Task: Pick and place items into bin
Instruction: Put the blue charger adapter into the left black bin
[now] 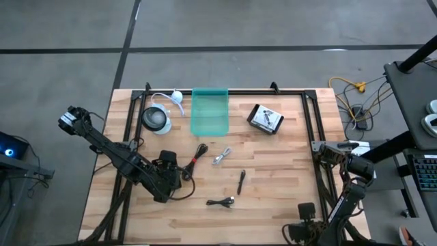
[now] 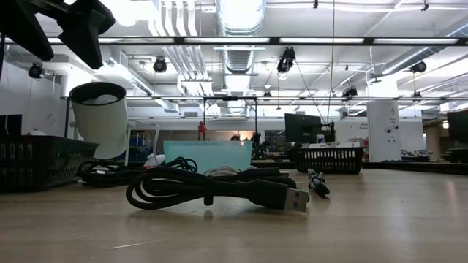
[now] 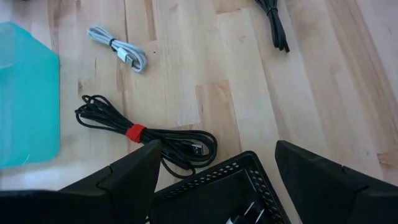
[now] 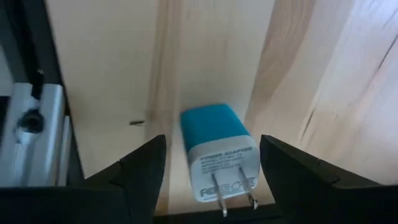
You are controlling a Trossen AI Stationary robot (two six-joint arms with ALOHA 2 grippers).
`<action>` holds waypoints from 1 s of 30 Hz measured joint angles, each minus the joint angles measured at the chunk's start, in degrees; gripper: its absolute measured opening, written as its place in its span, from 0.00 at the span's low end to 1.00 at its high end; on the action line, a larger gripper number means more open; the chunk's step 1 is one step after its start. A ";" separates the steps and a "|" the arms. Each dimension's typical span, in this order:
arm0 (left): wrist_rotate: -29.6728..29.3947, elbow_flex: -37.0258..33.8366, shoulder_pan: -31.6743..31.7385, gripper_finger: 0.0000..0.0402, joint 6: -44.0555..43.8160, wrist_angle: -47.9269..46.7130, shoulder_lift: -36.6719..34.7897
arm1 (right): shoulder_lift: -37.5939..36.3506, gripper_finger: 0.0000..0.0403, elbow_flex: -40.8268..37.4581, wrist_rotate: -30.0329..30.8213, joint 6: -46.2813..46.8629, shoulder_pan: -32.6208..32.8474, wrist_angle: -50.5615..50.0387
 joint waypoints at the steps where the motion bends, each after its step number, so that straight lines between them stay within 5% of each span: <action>1: 0.00 -0.05 0.00 0.74 -0.01 0.00 0.00 | 0.00 0.59 -0.14 -0.15 -0.01 0.00 -0.08; 13: 0.00 0.06 0.00 0.74 0.07 0.68 0.00 | -0.13 0.34 -0.20 -0.02 2.67 0.00 -0.33; 18: 0.00 0.09 -0.01 0.74 1.71 1.05 0.00 | -0.69 0.34 -0.23 6.22 7.15 -0.01 -0.38; 22: -0.04 0.15 -0.02 0.74 2.08 1.26 0.00 | -1.72 0.34 -0.29 16.92 10.05 0.02 -0.34; 30: -1.61 -0.98 -0.02 0.74 18.94 17.91 0.22 | -5.15 0.34 -0.47 52.76 12.54 0.28 -0.38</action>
